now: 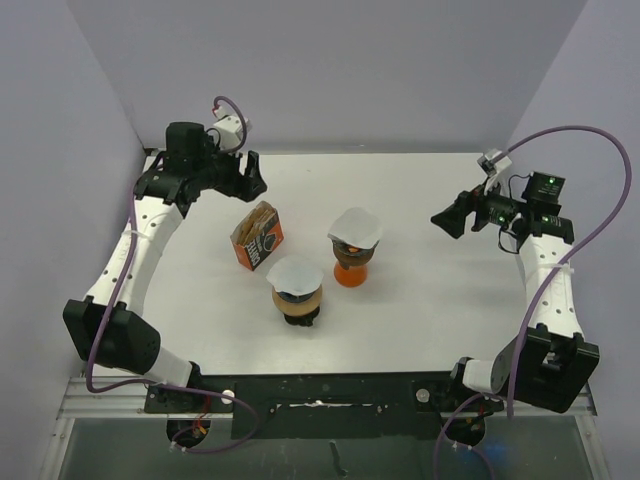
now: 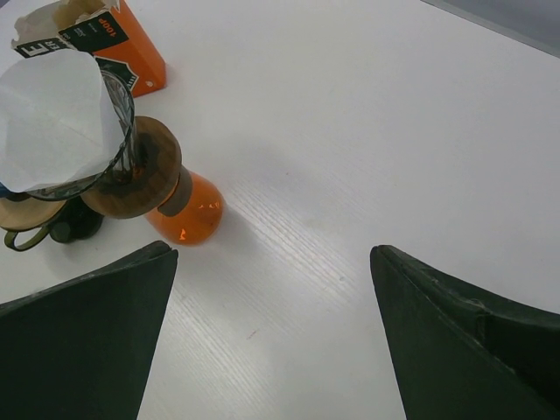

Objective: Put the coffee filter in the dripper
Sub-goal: Reset both arms

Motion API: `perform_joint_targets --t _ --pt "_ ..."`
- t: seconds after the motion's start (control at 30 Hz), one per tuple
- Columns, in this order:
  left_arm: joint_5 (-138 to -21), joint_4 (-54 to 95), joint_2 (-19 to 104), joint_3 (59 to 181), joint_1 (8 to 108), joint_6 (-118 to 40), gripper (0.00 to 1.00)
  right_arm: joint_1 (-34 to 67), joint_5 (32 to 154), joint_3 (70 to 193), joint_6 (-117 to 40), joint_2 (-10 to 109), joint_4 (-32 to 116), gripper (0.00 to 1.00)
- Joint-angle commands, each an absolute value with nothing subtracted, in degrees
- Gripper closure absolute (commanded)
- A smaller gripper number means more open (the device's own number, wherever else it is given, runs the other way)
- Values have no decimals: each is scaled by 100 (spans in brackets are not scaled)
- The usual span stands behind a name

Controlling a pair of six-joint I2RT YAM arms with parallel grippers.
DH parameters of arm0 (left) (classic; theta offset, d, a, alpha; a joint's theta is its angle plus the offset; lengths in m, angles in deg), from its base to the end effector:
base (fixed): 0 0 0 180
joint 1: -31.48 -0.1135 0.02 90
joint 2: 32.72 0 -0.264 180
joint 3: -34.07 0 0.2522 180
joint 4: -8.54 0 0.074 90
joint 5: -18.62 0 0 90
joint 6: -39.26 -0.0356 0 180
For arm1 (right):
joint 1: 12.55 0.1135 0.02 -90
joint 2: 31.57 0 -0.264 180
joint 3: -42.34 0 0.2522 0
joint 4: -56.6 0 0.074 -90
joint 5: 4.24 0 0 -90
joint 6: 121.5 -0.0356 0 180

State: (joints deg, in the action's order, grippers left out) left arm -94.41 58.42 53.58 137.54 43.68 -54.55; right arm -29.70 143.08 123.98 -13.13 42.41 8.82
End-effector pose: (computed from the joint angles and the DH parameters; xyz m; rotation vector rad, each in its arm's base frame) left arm 0.3233 -0.0841 0.3937 0.5291 2.0673 -0.5157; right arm 0.2653 -0.0505 0.3408 -0.5129 1.9315 0.7335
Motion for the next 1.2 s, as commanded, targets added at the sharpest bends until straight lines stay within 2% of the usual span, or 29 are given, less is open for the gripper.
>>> perform_joint_targets --t 0.0,0.97,1.17 --pt "-9338 5452 5032 13690 4321 -5587 29 -3077 14526 12321 -1388 3922 1433 2" --pt "-9288 5417 4767 13457 4323 -5484 29 -3930 14449 11721 -905 3655 1568 2" --pt "-9445 5211 4578 13097 4327 -5573 29 -3963 14387 11587 -654 3650 1514 2"
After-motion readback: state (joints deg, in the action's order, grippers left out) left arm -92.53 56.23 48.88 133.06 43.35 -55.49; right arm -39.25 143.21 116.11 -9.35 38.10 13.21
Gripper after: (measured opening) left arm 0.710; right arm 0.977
